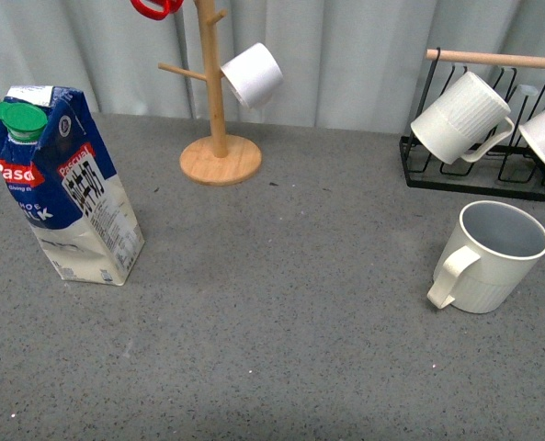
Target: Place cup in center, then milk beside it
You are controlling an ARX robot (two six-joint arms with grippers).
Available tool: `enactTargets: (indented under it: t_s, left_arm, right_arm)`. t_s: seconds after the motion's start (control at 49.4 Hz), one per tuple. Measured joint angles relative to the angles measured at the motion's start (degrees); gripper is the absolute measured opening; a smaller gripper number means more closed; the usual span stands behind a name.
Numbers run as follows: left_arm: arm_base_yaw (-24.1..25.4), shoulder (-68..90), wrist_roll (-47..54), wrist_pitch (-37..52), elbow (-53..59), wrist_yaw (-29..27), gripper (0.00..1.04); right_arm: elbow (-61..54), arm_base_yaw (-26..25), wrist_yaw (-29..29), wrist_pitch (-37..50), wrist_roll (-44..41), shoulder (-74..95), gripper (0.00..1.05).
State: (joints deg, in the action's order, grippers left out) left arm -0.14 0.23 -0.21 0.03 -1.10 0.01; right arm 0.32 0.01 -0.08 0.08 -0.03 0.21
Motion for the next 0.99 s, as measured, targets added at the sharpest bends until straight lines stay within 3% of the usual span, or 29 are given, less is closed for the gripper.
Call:
enactTargets:
  t_s: [0.993]
  left_arm:
    - [0.0, 0.0, 0.0, 0.0, 0.0, 0.0, 0.98]
  right_arm:
    - [0.0, 0.0, 0.0, 0.0, 0.0, 0.0, 0.95]
